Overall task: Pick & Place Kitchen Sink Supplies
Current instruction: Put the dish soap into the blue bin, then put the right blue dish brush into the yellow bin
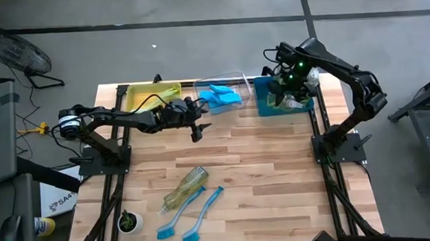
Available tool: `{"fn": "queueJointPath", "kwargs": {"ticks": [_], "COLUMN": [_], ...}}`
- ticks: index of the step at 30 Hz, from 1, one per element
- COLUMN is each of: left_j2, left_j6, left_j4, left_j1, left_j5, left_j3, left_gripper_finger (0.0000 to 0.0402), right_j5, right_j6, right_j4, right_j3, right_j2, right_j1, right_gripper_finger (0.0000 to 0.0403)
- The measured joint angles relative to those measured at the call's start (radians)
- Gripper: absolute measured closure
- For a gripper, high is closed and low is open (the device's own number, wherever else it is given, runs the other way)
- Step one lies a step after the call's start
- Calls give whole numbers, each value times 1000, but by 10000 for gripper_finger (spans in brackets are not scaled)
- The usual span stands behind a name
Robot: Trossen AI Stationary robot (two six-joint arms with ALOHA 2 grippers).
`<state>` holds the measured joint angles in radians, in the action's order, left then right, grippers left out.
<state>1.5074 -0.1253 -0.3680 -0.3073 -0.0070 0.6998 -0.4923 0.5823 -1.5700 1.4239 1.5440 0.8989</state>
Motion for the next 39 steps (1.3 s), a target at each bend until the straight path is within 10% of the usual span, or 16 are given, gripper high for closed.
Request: {"fn": "queueJointPath", "kwargs": {"ticks": [39], "left_j2": [0], "left_j6": [0], "left_j4": [27], "left_j1": [0], "left_j5": [-1], "left_j3": [0], "left_gripper_finger": [133], "right_j5": [108], "right_j6": [-172], "right_j4": [-1], "right_j3": [4], "right_j2": [-4], "right_j1": [-5], "right_gripper_finger": [67]}}
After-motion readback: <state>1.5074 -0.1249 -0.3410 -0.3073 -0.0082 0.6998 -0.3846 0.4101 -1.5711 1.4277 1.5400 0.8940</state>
